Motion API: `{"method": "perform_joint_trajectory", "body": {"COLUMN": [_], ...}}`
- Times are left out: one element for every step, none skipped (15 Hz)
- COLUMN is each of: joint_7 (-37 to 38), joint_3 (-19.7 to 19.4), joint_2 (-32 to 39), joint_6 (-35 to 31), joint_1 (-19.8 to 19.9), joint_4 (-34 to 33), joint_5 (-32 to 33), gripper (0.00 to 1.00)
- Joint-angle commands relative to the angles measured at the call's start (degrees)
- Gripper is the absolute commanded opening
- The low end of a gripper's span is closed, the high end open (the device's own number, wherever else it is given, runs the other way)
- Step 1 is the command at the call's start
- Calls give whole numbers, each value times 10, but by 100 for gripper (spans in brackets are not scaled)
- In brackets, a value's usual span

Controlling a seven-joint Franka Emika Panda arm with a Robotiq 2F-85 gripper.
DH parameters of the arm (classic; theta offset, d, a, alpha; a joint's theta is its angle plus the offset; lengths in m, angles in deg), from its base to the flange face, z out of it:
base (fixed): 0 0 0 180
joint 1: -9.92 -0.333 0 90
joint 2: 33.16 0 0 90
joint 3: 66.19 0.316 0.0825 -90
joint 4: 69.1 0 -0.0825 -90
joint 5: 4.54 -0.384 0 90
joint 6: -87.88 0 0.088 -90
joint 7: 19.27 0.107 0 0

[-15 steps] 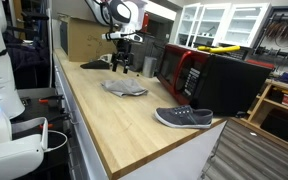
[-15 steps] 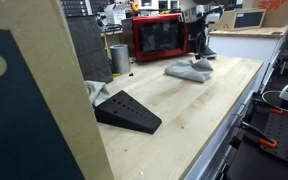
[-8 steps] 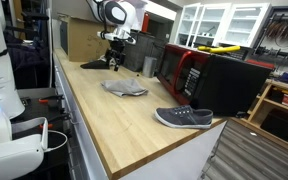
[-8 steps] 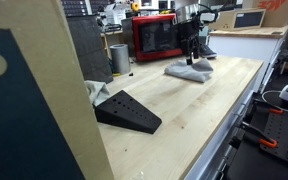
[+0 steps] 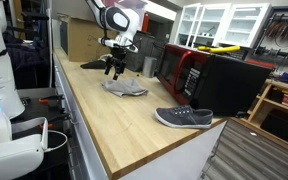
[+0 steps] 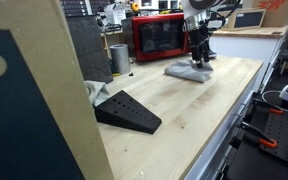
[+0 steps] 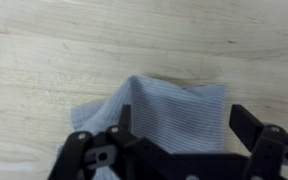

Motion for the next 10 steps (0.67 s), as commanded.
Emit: {"method": "perform_joint_trajectory", "body": {"joint_7": [4, 5, 4, 6, 9, 11, 15, 19, 23, 30], "joint_3": [-16, -19, -22, -23, -25, -25, -25, -25, -25, -26], "joint_2": [14, 19, 26, 29, 32, 33, 31, 26, 19, 12], "joint_6": [-36, -49, -63, -73, -82, -88, -91, -89, -81, -74], "joint_1": [15, 18, 21, 22, 22, 22, 21, 20, 20, 20], "joint_4": [16, 17, 17, 17, 16, 15, 16, 18, 20, 23], "joint_5": [26, 33, 37, 42, 48, 53, 59, 61, 61, 62], "gripper": [100, 100, 100, 100, 100, 100, 100, 100, 100, 100]}}
